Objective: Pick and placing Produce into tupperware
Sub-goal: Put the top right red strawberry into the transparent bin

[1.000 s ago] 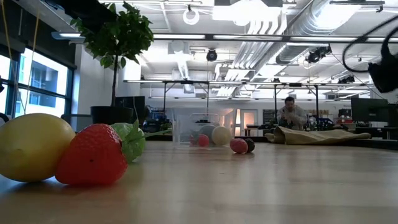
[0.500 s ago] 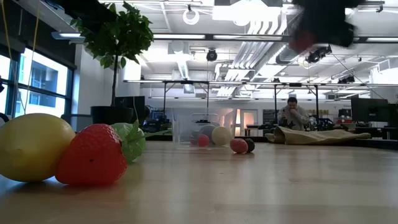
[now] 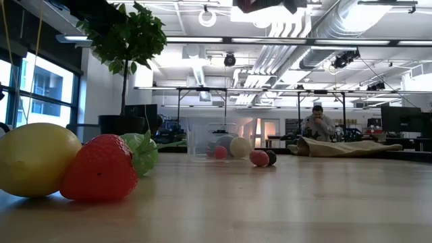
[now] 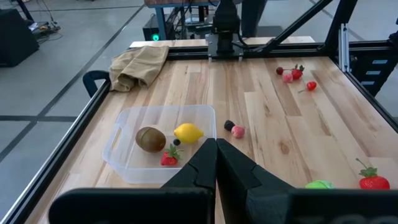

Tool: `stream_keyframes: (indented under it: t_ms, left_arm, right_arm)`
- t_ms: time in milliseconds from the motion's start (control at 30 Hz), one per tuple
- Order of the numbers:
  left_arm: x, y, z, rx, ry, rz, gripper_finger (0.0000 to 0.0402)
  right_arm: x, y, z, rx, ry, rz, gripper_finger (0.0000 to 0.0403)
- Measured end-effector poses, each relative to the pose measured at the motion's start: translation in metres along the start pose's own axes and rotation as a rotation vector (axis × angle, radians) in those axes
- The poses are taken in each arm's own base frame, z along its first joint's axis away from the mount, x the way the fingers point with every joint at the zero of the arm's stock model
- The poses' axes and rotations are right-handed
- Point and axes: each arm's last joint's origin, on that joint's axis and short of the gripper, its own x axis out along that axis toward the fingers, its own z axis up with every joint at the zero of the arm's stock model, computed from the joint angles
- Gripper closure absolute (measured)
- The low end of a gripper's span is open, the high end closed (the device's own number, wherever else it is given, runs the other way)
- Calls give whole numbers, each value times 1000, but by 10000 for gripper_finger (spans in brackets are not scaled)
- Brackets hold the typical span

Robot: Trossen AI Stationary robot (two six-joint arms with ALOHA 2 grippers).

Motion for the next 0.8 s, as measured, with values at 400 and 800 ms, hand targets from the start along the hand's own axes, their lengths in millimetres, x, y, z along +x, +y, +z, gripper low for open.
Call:
stream_keyframes:
  t_ms: [400,800]
  left_arm:
    - [0,0,0,0,0,0,401]
    - [0,0,0,0,0,0,401]
  right_arm:
    - [159,-31,-44,-38,475,0,275]
    - [212,-43,-104,-106,738,-17,275]
